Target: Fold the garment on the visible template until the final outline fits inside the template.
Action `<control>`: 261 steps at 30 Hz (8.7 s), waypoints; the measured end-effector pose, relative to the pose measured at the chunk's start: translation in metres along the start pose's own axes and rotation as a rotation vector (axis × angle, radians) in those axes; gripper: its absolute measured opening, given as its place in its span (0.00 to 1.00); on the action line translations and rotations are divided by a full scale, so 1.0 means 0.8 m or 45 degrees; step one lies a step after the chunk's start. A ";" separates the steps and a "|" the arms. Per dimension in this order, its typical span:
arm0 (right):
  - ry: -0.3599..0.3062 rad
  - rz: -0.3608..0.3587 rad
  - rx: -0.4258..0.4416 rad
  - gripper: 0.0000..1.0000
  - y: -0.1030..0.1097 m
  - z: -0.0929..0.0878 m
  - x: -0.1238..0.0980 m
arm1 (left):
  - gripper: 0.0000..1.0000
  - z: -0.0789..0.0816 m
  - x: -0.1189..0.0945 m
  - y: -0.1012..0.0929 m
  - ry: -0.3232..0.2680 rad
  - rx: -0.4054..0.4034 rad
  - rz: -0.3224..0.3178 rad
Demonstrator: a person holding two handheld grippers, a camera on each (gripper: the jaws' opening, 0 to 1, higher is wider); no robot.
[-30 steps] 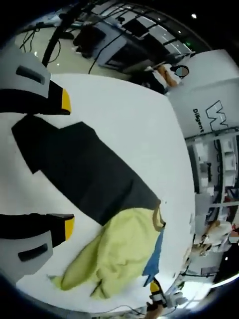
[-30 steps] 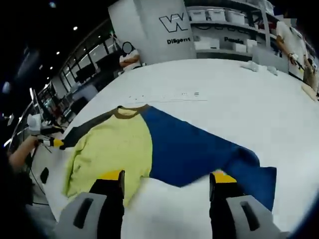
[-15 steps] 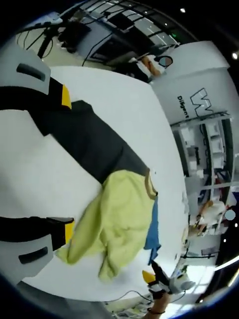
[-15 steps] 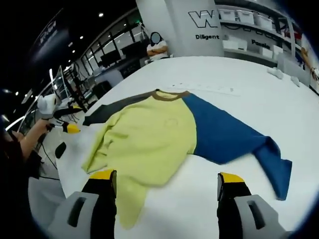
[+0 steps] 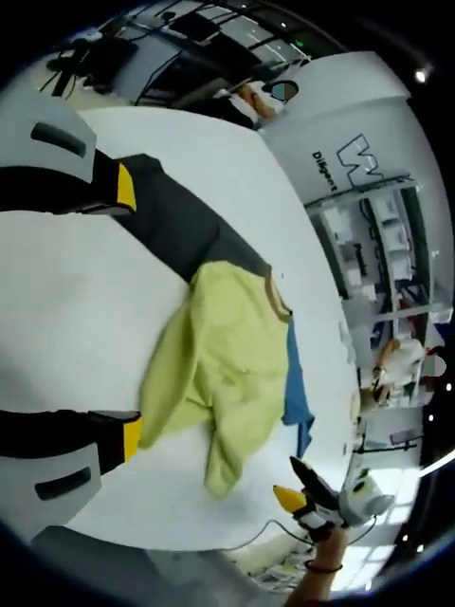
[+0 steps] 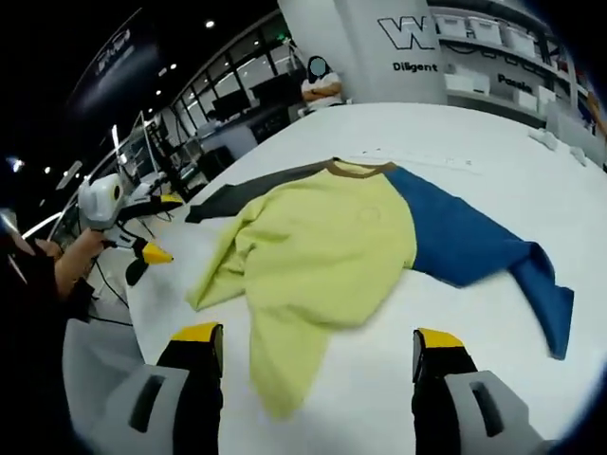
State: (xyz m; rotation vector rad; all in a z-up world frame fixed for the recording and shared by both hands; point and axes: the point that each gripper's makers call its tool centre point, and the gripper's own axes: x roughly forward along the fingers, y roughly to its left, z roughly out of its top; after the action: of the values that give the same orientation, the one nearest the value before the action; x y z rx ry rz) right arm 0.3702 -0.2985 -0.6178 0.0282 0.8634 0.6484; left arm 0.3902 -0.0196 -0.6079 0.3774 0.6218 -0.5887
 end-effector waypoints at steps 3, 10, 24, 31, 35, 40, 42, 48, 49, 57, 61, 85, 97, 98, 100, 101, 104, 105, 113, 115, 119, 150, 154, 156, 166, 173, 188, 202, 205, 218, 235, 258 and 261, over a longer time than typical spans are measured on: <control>0.003 0.007 -0.002 0.79 0.009 -0.007 -0.001 | 0.84 -0.002 0.003 -0.020 -0.016 0.023 -0.046; 0.041 0.016 -0.035 0.77 0.018 -0.031 0.002 | 0.80 -0.007 0.006 -0.052 -0.013 0.077 -0.114; 0.096 0.051 -0.008 0.65 0.055 -0.067 0.009 | 0.59 -0.018 0.018 -0.117 -0.001 0.045 -0.273; 0.117 -0.004 0.031 0.52 0.050 -0.081 0.012 | 0.45 -0.028 0.027 -0.132 0.024 0.045 -0.293; 0.150 -0.052 0.034 0.44 0.045 -0.094 0.013 | 0.36 -0.030 0.030 -0.129 0.024 0.033 -0.267; 0.186 -0.113 0.015 0.28 0.040 -0.105 0.018 | 0.26 -0.034 0.035 -0.132 0.037 0.042 -0.256; 0.185 -0.120 0.001 0.25 0.042 -0.105 0.019 | 0.21 -0.037 0.036 -0.132 0.048 0.041 -0.246; 0.233 -0.217 -0.191 0.12 0.034 -0.112 0.023 | 0.12 -0.044 0.037 -0.127 0.064 0.025 -0.232; 0.242 -0.214 -0.177 0.10 0.037 -0.114 0.023 | 0.11 -0.044 0.037 -0.127 0.067 0.016 -0.230; 0.209 -0.213 -0.179 0.00 0.034 -0.106 0.019 | 0.05 -0.048 0.037 -0.128 0.077 -0.022 -0.250; 0.200 -0.199 -0.179 0.00 0.034 -0.103 0.013 | 0.04 -0.043 0.031 -0.128 0.061 -0.067 -0.261; 0.169 -0.183 -0.065 0.00 0.025 -0.081 -0.059 | 0.03 -0.032 -0.038 -0.101 0.042 -0.258 -0.265; 0.202 -0.233 -0.016 0.00 0.010 -0.090 -0.081 | 0.03 -0.066 -0.058 -0.075 0.163 -0.338 -0.220; 0.212 -0.236 -0.013 0.00 0.008 -0.093 -0.081 | 0.03 -0.073 -0.059 -0.072 0.188 -0.360 -0.212; 0.224 -0.247 0.005 0.00 0.002 -0.098 -0.080 | 0.03 -0.082 -0.059 -0.066 0.214 -0.383 -0.201; 0.226 -0.245 0.011 0.00 0.000 -0.100 -0.079 | 0.03 -0.086 -0.058 -0.064 0.217 -0.391 -0.199; 0.223 -0.261 0.045 0.00 -0.009 -0.104 -0.074 | 0.03 -0.093 -0.056 -0.057 0.235 -0.426 -0.196; 0.225 -0.262 0.044 0.00 -0.010 -0.105 -0.073 | 0.03 -0.097 -0.055 -0.055 0.248 -0.446 -0.194; 0.324 -0.245 0.102 0.00 -0.017 -0.140 -0.045 | 0.03 -0.123 -0.040 -0.059 0.336 -0.463 -0.168; 0.321 -0.242 0.127 0.00 -0.018 -0.143 -0.041 | 0.03 -0.126 -0.037 -0.061 0.343 -0.479 -0.168; 0.312 -0.254 0.163 0.00 -0.021 -0.147 -0.038 | 0.04 -0.133 -0.035 -0.063 0.349 -0.496 -0.167; 0.291 -0.365 0.424 0.00 0.001 -0.169 -0.041 | 0.03 -0.144 -0.046 -0.068 0.436 -0.555 -0.083; 0.309 -0.350 0.363 0.00 0.003 -0.168 -0.047 | 0.03 -0.143 -0.050 -0.071 0.453 -0.509 -0.100; 0.323 -0.332 0.319 0.00 0.005 -0.168 -0.050 | 0.03 -0.142 -0.052 -0.072 0.462 -0.481 -0.115; 0.381 -0.248 0.052 0.00 0.000 -0.171 -0.054 | 0.03 -0.146 -0.054 -0.078 0.478 -0.423 -0.170; 0.379 -0.214 -0.034 0.00 0.001 -0.171 -0.055 | 0.03 -0.149 -0.053 -0.078 0.488 -0.403 -0.180; 0.336 -0.180 -0.033 0.00 -0.006 -0.163 -0.070 | 0.03 -0.143 -0.061 -0.094 0.509 -0.326 -0.239; 0.343 -0.227 0.037 0.00 -0.012 -0.177 -0.061 | 0.04 -0.149 -0.059 -0.098 0.464 -0.388 -0.171; 0.336 -0.239 0.083 0.00 -0.015 -0.180 -0.061 | 0.06 -0.148 -0.058 -0.097 0.431 -0.405 -0.141; 0.045 -0.242 0.192 0.45 -0.022 -0.134 -0.086 | 0.51 -0.087 -0.075 -0.080 0.088 -0.451 -0.011; -0.147 -0.290 0.118 0.81 -0.052 -0.078 -0.135 | 0.99 -0.052 -0.119 -0.094 -0.056 -0.380 0.097; -0.173 -0.410 -0.018 0.66 -0.231 -0.055 -0.111 | 0.99 -0.049 -0.128 -0.115 -0.082 -0.307 0.205; -0.152 -0.434 -0.028 0.58 -0.252 -0.057 -0.102 | 0.99 -0.043 -0.131 -0.110 -0.109 -0.265 0.241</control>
State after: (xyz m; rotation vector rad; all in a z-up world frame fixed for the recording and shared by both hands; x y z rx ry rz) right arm 0.4037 -0.5159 -0.6465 -0.0979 0.7241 0.3325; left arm 0.2524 -0.0287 -0.5805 0.2109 0.5525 -0.3533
